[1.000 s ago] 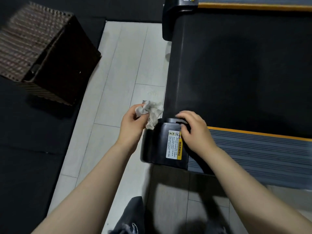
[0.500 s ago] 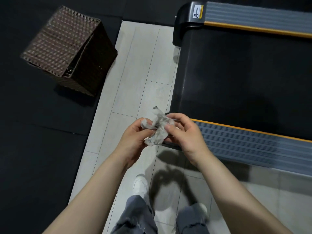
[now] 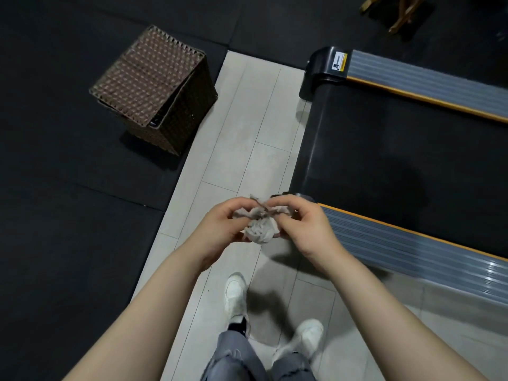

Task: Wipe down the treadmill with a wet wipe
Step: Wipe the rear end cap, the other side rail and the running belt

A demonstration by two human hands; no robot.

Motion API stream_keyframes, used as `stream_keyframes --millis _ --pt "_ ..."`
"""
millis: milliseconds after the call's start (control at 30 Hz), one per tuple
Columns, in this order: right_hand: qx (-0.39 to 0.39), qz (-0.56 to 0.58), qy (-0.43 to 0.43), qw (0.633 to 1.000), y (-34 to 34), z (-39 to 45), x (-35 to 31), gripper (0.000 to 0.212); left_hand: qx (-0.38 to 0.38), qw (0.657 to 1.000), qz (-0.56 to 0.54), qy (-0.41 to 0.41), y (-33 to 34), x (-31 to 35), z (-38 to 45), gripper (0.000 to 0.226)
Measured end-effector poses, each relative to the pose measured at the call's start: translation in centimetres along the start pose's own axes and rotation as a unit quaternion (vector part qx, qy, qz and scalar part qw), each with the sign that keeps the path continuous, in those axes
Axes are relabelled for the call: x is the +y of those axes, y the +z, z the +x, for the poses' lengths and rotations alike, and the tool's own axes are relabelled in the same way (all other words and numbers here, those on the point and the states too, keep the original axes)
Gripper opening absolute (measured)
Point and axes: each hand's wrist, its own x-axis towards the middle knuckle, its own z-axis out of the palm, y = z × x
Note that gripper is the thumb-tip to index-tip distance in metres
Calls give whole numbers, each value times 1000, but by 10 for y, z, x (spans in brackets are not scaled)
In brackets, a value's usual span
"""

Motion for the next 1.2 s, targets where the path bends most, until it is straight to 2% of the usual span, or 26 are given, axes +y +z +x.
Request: stream_keyframes --millis 100,200,300,400,500,633,800,900,1000,1200 --pt "9 -131 -78 988 19 -6 -28 46 29 998 -50 -16 -15 17 -17 23" --pt "-59 -182 -129 973 42 -17 -56 24 60 990 -128 -30 -38 32 -37 25" --pt "-125 -250 -171 945 67 -24 -75 41 91 976 -189 -54 -64 44 -57 27" --pt "-92 -266 -186 941 89 -21 -88 28 103 974 -191 -58 -84 57 -77 24" --pt "-74 -280 -178 940 103 -15 -103 22 132 980 -136 -56 -100 65 -96 19" --pt "-91 -316 -156 931 115 -7 -117 24 219 975 -5 -41 -119 69 -121 29" --pt "-138 -371 -125 910 123 8 -129 22 326 938 116 -36 -129 59 -152 35" --pt "-194 -411 -132 881 130 17 -133 17 375 909 172 -55 -125 42 -166 37" --pt "-248 -444 -139 849 140 23 -131 11 416 888 182 -73 -113 22 -178 37" --pt "-336 -493 -187 780 192 10 -114 13 480 864 99 -111 -97 -27 -224 35"
